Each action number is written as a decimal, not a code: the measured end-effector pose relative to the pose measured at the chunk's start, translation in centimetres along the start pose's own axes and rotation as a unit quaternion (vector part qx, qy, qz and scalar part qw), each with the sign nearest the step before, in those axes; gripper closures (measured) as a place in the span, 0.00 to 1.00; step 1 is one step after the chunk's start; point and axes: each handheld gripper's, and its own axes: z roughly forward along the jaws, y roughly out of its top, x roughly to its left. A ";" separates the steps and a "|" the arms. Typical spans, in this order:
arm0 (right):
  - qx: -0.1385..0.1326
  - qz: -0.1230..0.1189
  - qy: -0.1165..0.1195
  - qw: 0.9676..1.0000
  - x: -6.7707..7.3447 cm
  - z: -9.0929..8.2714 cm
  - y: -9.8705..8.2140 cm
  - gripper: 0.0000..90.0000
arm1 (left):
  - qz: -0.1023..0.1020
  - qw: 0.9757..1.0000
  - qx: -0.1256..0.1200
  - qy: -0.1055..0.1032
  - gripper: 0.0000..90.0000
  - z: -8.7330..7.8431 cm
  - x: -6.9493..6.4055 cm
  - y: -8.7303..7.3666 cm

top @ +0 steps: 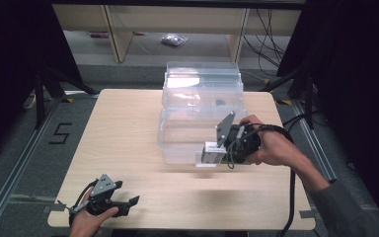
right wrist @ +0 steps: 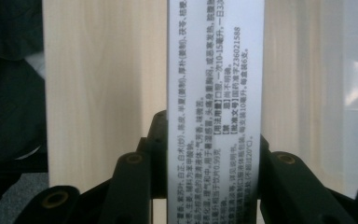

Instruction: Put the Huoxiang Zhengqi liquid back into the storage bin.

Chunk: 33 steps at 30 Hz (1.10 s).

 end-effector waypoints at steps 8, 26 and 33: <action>-0.001 -0.011 0.002 1.000 -3.0 0.6 0.1 0.73 | 0.002 1.000 0.004 -0.002 0.17 0.0 0.0 0.0; 0.010 0.005 0.016 1.000 -8.2 3.7 -1.2 0.73 | 0.013 1.000 0.010 0.001 0.17 -0.3 0.2 0.0; 0.020 0.013 0.029 0.999 -9.7 5.7 -1.8 0.73 | 0.000 1.000 0.002 0.001 0.17 -0.2 0.2 0.0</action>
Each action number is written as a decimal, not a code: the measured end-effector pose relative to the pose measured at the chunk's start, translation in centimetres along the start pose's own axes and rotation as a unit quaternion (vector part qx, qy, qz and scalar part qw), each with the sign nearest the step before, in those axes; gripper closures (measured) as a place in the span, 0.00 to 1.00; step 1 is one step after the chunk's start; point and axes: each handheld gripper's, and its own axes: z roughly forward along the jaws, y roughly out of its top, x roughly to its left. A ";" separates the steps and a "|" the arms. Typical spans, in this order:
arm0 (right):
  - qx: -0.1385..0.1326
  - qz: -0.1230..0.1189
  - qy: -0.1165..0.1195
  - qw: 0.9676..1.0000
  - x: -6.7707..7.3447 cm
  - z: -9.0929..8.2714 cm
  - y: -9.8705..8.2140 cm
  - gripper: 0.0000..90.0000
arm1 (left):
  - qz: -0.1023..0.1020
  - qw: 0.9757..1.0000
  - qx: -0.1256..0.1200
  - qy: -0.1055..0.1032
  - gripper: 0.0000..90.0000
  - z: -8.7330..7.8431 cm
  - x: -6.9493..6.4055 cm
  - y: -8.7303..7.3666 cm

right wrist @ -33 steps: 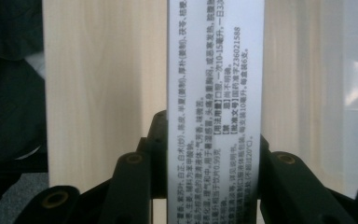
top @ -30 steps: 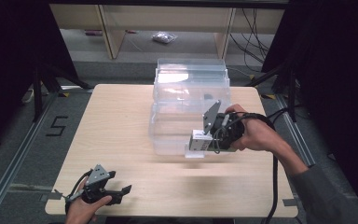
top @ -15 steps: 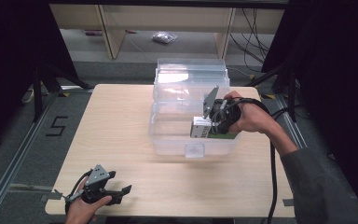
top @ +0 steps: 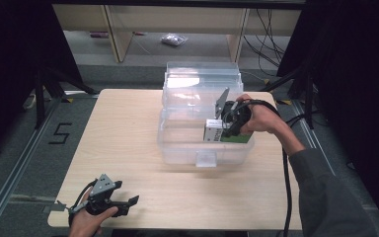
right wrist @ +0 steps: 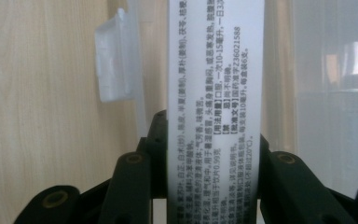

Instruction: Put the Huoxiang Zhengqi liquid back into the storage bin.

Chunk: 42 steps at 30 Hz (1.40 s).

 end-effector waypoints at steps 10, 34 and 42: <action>0.023 0.018 0.024 0.999 -1.2 2.9 -1.0 0.72 | -0.003 1.000 0.001 -0.002 0.17 0.1 0.0 0.0; 0.026 0.014 0.050 0.998 -2.2 6.9 -2.4 0.72 | -0.006 1.000 0.001 -0.004 0.17 0.1 0.0 0.0; 0.025 0.007 0.054 0.998 -2.2 7.5 -2.6 0.72 | -0.007 1.000 0.000 -0.004 0.17 0.1 -0.1 0.0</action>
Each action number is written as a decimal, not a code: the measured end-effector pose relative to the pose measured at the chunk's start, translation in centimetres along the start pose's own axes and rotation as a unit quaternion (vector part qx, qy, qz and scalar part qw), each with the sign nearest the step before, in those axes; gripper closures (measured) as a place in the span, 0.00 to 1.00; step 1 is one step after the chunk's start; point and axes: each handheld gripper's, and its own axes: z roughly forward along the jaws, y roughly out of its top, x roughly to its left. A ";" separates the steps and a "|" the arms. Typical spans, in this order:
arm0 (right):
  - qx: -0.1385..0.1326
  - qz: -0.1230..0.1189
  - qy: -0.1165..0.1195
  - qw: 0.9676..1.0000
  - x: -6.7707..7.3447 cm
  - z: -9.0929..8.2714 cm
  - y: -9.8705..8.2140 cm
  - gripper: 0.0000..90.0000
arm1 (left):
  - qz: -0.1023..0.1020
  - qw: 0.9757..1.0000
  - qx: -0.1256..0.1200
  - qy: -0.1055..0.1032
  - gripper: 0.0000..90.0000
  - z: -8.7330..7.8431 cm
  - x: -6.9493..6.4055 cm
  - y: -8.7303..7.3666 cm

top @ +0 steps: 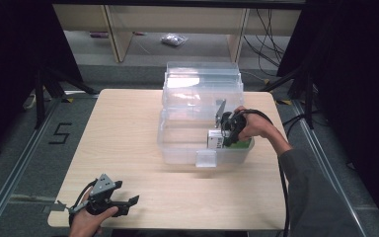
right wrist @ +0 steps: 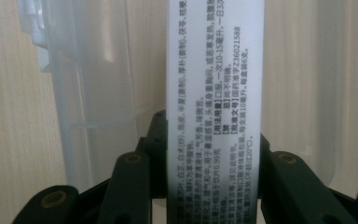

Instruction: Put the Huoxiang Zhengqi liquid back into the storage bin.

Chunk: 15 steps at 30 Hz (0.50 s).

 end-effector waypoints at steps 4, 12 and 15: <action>0.006 -0.004 0.002 1.000 -0.1 0.4 0.0 0.72 | 0.003 1.000 0.000 0.001 0.17 0.0 0.0 0.0; 0.022 0.002 0.009 1.000 0.0 0.8 -0.1 0.70 | 0.003 1.000 0.000 0.002 0.17 0.0 0.0 0.0; 0.028 0.005 0.012 1.000 0.0 0.9 0.1 0.69 | 0.004 1.000 -0.002 0.003 0.17 0.0 -0.1 0.0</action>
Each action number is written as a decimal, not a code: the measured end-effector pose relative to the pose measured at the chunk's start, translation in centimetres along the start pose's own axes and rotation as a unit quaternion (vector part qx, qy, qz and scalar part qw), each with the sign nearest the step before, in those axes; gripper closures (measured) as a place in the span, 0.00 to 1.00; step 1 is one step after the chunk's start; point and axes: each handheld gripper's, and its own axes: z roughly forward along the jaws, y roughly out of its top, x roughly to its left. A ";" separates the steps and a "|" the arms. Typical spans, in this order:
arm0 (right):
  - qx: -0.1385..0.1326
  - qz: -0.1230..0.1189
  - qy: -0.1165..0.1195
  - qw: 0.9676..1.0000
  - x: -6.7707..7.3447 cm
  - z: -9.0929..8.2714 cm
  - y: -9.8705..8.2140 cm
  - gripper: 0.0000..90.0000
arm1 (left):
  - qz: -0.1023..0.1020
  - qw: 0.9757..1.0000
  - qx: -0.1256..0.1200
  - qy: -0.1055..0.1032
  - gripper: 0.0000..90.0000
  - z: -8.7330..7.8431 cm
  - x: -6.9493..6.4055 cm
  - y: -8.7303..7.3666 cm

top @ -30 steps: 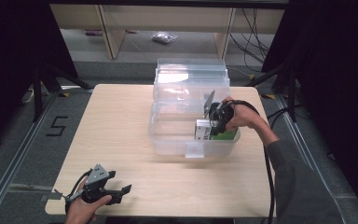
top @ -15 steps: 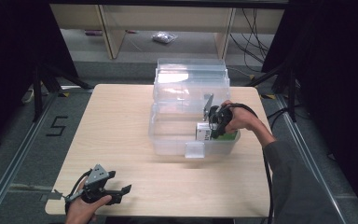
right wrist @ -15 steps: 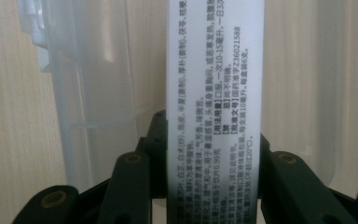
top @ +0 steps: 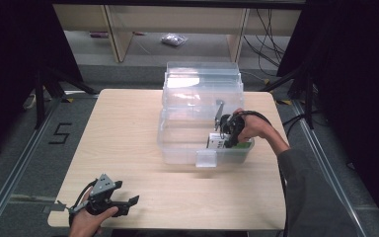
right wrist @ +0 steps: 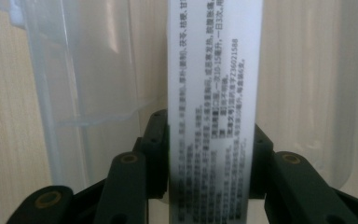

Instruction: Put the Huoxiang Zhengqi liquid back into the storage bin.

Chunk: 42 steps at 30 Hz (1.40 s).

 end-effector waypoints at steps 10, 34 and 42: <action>-0.048 0.038 -0.016 0.998 0.5 -3.2 -1.3 0.61 | 0.000 1.000 0.002 -0.003 0.17 0.1 0.0 0.0; -0.152 0.143 -0.071 0.976 2.5 -7.2 -1.9 0.44 | -0.004 1.000 -0.003 -0.003 0.17 0.2 -0.1 0.0; -0.181 0.185 -0.077 0.963 3.1 -6.9 -2.1 0.38 | -0.004 1.000 -0.004 -0.003 0.17 0.2 -0.1 0.0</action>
